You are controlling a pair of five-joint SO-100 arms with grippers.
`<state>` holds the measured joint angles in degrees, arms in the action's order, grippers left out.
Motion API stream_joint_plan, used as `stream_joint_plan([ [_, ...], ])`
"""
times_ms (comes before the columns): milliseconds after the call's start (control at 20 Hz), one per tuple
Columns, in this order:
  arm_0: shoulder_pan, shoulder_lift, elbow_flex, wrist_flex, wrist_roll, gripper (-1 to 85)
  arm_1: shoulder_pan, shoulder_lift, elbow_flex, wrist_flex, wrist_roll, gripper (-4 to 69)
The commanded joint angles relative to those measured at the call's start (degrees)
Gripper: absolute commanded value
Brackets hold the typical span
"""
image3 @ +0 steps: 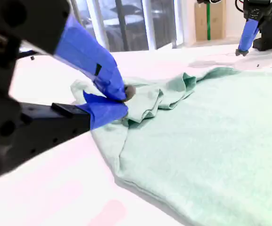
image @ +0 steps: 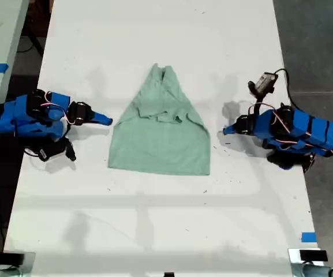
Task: Fold t shirt
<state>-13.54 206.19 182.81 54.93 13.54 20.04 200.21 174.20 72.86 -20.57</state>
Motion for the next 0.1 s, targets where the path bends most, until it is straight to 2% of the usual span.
stream_joint_plan([
  [0, 0.18, 0.35, 0.7, 0.18, -1.05, -0.1, -0.44, 0.88, 2.37, 0.18, 0.53, 0.7],
  [50, 0.18, 0.35, 0.7, 0.18, -1.05, -0.1, -0.44, 0.88, 2.37, 0.18, 0.53, 0.7],
])
